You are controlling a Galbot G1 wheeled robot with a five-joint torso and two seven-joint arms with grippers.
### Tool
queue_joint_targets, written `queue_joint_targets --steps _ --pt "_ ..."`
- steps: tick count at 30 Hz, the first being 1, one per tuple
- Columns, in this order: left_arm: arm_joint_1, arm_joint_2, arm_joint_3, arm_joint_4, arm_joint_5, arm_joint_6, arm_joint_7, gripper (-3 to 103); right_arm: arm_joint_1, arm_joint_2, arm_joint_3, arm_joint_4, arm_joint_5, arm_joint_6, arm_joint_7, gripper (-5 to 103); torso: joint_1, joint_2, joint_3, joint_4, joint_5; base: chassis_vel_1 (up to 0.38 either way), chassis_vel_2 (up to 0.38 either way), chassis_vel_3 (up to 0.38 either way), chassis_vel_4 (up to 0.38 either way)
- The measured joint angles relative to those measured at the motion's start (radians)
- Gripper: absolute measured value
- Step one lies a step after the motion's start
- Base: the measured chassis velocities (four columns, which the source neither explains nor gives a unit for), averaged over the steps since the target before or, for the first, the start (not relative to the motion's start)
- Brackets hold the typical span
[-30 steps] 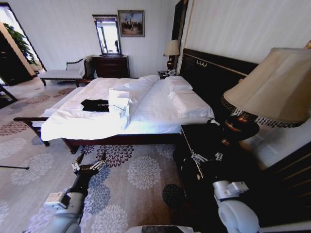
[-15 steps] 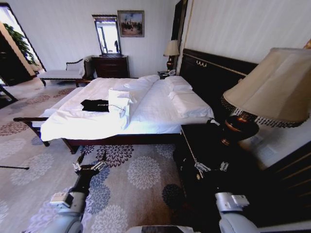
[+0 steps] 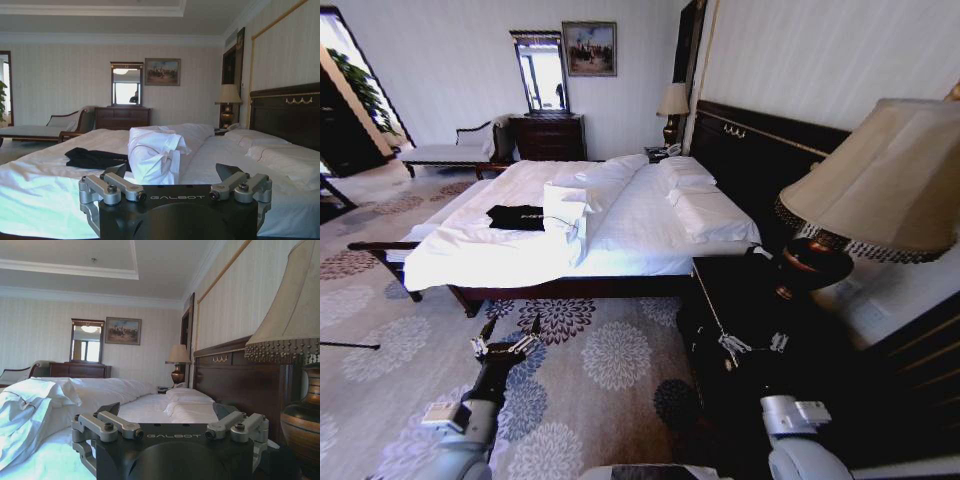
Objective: Fold the clothes on the bed.
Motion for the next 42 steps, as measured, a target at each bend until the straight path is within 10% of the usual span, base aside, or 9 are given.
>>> queue_joint_targets --steps 42 --pt "0.0 0.001 -0.017 0.013 0.001 -0.026 0.003 100 0.011 0.049 -0.003 -0.019 -0.021 0.021 -0.036 100 0.0 0.0 0.0 -0.0001 0.0 -0.064 0.064 0.066 -0.063"
